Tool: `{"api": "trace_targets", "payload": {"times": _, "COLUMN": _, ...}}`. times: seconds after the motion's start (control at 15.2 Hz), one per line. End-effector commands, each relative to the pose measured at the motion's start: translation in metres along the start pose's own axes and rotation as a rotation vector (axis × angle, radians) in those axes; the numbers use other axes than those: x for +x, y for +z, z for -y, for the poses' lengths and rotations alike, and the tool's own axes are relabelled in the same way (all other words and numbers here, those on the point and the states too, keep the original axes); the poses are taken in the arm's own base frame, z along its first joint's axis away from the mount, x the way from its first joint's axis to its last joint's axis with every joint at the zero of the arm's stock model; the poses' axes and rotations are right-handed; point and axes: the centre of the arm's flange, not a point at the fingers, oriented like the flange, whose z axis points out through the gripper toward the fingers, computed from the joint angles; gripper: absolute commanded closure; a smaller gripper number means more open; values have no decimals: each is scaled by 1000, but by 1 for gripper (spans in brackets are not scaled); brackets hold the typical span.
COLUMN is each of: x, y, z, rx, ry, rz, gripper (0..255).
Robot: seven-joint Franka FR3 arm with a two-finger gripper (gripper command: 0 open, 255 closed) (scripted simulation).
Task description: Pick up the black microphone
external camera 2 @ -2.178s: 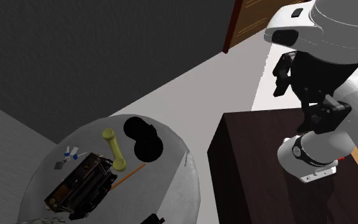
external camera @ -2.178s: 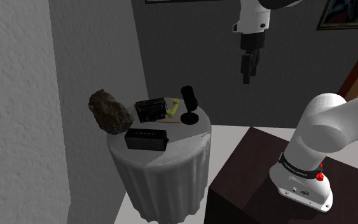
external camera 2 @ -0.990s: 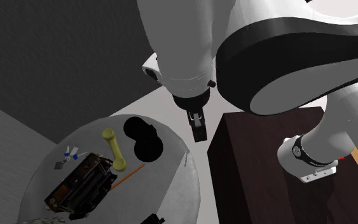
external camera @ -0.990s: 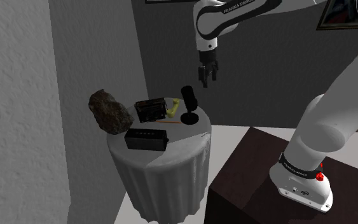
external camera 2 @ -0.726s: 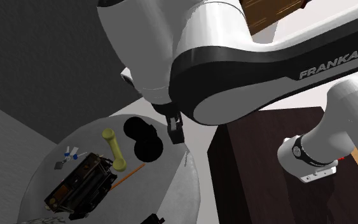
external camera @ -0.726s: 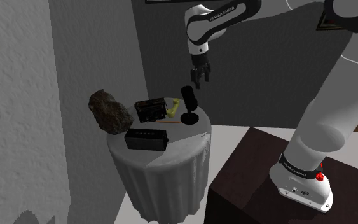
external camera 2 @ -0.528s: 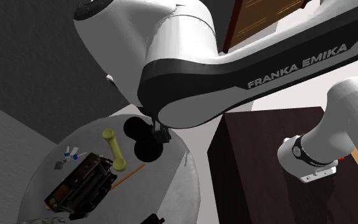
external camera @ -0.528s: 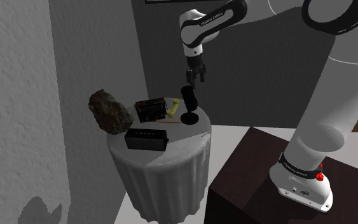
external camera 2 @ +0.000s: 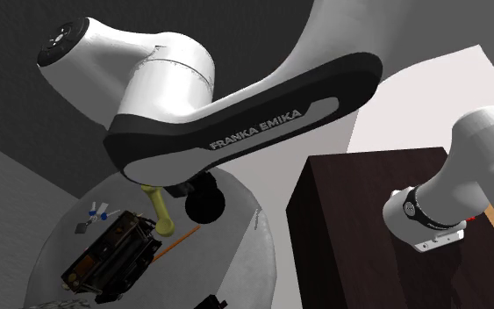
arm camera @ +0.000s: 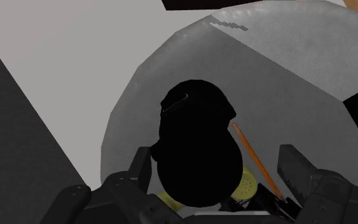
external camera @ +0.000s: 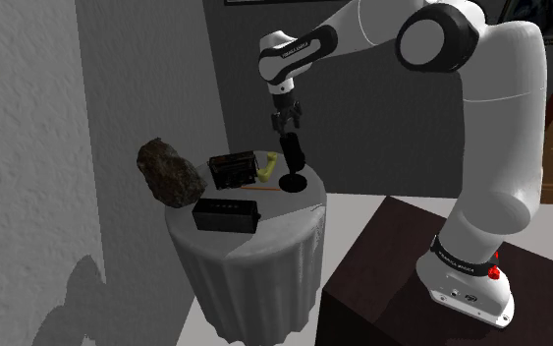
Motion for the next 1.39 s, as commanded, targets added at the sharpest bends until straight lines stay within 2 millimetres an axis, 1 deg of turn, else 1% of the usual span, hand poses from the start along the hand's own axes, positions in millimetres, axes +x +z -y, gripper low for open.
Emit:
{"api": "trace_targets", "payload": {"times": 0.0, "x": 28, "y": 7, "z": -5, "rx": -7, "ry": 5, "rz": 2, "gripper": 0}}
{"api": "trace_targets", "payload": {"times": 0.07, "x": 40, "y": 10, "z": -7, "rx": -10, "ry": 7, "rz": 2, "gripper": 0}}
{"api": "trace_targets", "payload": {"times": 0.53, "x": 46, "y": 46, "z": -5, "rx": -10, "ry": 7, "rz": 2, "gripper": 0}}
{"api": "trace_targets", "payload": {"times": 0.73, "x": 47, "y": 49, "z": -5, "rx": -10, "ry": 7, "rz": 2, "gripper": 0}}
{"api": "trace_targets", "payload": {"times": 0.79, "x": 47, "y": 49, "z": -5, "rx": -10, "ry": 7, "rz": 3, "gripper": 255}}
{"api": "trace_targets", "payload": {"times": 1.32, "x": 46, "y": 49, "z": -5, "rx": -10, "ry": 7, "rz": 2, "gripper": 255}}
